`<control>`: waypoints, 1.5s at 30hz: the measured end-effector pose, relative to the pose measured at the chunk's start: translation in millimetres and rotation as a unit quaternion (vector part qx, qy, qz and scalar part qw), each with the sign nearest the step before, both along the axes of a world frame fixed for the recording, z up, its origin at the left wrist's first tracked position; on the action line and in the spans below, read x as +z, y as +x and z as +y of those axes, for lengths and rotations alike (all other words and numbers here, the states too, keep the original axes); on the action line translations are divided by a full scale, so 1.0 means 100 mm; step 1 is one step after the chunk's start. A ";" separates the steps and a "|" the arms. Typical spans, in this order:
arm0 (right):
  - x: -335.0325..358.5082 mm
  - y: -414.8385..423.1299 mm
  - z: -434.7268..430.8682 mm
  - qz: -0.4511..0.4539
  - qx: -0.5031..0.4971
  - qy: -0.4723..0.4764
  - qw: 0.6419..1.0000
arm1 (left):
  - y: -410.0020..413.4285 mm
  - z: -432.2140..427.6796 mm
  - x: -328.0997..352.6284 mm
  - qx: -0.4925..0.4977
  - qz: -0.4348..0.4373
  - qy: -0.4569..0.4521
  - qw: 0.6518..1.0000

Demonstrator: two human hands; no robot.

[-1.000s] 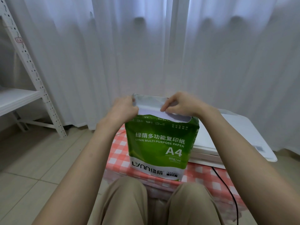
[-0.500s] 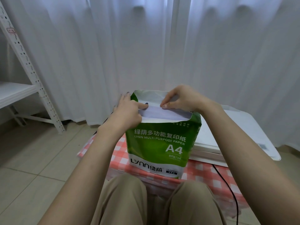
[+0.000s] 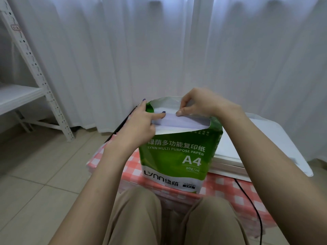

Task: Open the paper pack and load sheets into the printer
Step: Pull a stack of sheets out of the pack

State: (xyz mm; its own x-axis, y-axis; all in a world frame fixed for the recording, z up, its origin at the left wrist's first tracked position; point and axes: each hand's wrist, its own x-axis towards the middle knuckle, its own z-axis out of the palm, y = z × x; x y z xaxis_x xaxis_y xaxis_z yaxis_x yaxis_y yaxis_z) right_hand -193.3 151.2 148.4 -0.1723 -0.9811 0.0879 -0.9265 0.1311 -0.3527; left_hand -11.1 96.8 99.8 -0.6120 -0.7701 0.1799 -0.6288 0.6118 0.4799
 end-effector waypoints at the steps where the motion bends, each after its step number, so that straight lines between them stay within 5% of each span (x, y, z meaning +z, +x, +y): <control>1: 0.01 -0.01 -0.01 -0.016 0.002 0.011 1.000 | 0.01 0.01 0.00 0.000 0.005 0.005 1.000; 10: 0.04 -0.05 -0.03 -0.066 0.001 0.073 0.995 | 0.09 0.05 0.03 -0.007 0.044 0.035 0.998; 22: -0.03 0.00 -0.02 -0.006 0.006 0.011 1.000 | 0.07 0.03 0.00 -0.002 0.056 0.032 0.998; 45: 0.03 0.01 -0.11 0.030 0.005 0.084 0.996 | 0.04 -0.06 -0.07 -0.008 0.063 0.035 0.997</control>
State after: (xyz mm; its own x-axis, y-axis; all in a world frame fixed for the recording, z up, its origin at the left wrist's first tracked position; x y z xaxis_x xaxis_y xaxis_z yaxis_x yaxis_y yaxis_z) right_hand -192.0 139.8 151.8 -0.1612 -0.9845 -0.0688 -0.9469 0.1740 -0.2705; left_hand -7.1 90.4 92.6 -0.5997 -0.7741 0.2027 -0.5513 0.5833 0.5966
